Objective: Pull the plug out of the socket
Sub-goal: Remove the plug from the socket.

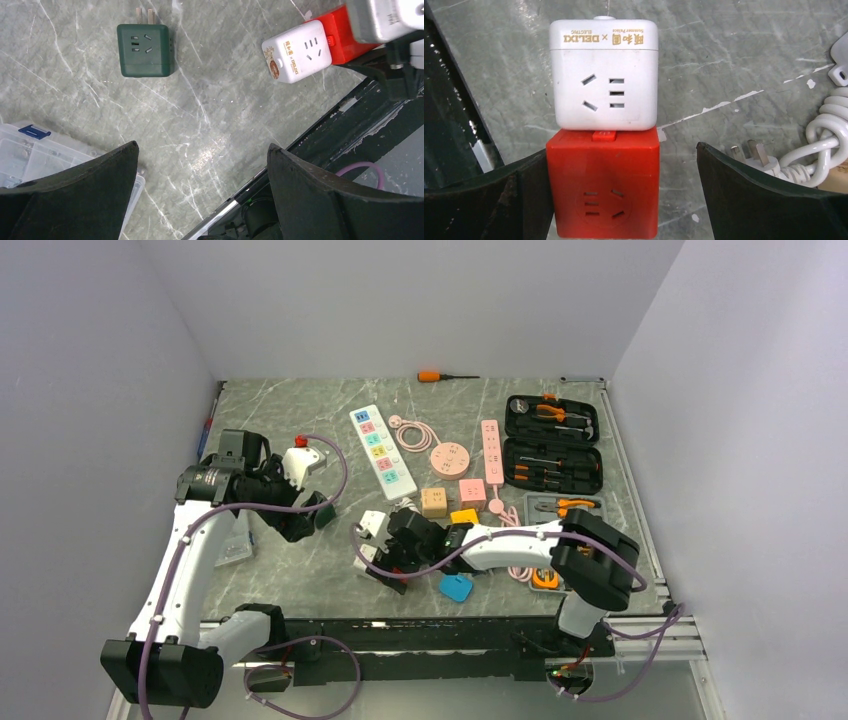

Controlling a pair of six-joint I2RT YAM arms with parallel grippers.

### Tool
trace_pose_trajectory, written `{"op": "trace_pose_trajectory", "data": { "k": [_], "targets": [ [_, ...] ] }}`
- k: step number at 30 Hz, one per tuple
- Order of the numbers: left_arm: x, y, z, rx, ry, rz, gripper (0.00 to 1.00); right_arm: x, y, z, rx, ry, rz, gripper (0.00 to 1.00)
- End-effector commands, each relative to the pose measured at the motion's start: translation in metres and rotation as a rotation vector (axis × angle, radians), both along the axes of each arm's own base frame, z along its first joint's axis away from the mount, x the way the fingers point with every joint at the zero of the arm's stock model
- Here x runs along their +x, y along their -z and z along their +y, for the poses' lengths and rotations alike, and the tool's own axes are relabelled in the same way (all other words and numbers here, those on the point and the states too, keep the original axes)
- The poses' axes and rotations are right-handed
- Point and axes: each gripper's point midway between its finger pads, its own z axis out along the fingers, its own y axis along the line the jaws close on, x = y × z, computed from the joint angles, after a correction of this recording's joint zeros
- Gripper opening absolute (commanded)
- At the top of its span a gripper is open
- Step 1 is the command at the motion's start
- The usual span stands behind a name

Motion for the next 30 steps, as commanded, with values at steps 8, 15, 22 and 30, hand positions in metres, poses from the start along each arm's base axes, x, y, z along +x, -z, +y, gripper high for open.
{"op": "trace_pose_trajectory", "data": {
  "k": [8,15,22,30],
  "targets": [
    [0.006,-0.011,0.0,-0.008,-0.002,-0.06,0.99,0.009,0.018,0.012,-0.067,0.108,0.079,1.0],
    [0.005,-0.009,0.006,0.019,-0.009,-0.068,0.99,-0.002,0.038,0.009,-0.087,0.073,0.132,1.0],
    [0.006,-0.01,0.006,0.018,-0.011,-0.069,0.99,-0.001,0.038,0.001,-0.088,0.104,0.133,0.9],
    [0.007,-0.009,0.007,0.021,-0.015,-0.071,0.99,0.001,0.025,-0.019,-0.086,0.157,0.09,0.92]
  ]
}}
